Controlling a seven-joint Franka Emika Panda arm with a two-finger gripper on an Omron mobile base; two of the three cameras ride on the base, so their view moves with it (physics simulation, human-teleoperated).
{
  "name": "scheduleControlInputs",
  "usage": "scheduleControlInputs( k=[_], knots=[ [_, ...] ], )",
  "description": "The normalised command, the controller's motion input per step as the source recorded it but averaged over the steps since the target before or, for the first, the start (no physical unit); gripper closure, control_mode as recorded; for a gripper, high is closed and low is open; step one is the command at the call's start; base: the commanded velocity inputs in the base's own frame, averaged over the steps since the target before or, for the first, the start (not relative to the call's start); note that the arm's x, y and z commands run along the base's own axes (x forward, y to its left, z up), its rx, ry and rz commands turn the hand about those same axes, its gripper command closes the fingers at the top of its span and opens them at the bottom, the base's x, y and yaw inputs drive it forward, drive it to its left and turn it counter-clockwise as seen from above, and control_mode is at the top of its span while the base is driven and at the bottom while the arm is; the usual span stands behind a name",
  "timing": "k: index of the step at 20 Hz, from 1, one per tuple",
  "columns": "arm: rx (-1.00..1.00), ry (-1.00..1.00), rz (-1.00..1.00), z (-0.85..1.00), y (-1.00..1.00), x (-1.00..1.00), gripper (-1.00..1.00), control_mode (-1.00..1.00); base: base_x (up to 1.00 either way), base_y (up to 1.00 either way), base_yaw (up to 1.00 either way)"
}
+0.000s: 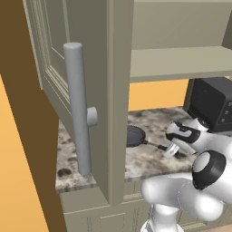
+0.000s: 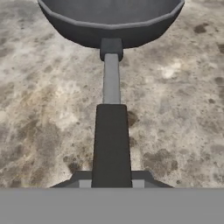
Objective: Retrieve the pan from the cabinet, then place the raw meat into the pan to avoid contamination.
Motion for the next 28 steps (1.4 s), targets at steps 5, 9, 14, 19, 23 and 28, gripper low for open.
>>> scheduleControlInputs(
  k=[5,9,14,19,23,28],
  knots=[
    [0.03,0.0,-0.06,0.01,-0.29,-0.4,1.0,-1.0,0.0,0.0,0.0],
    [0.0,0.0,-0.03,-0.05,-0.01,-0.29,1.0,-1.0,0.0,0.0,0.0],
    [0.0,0.0,-0.01,-0.21,0.25,-0.16,-1.0,-1.0,0.0,0.0,0.0],
    [0.0,0.0,0.0,-0.01,0.03,0.0,-1.0,-1.0,0.0,0.0,0.0],
    [0.0,0.0,0.0,0.0,0.0,0.0,-1.0,-1.0,0.0,0.0,0.0],
    [0.0,-0.06,-0.09,0.42,0.0,-0.03,-1.0,-1.0,0.0,0.0,0.0]
  ],
)
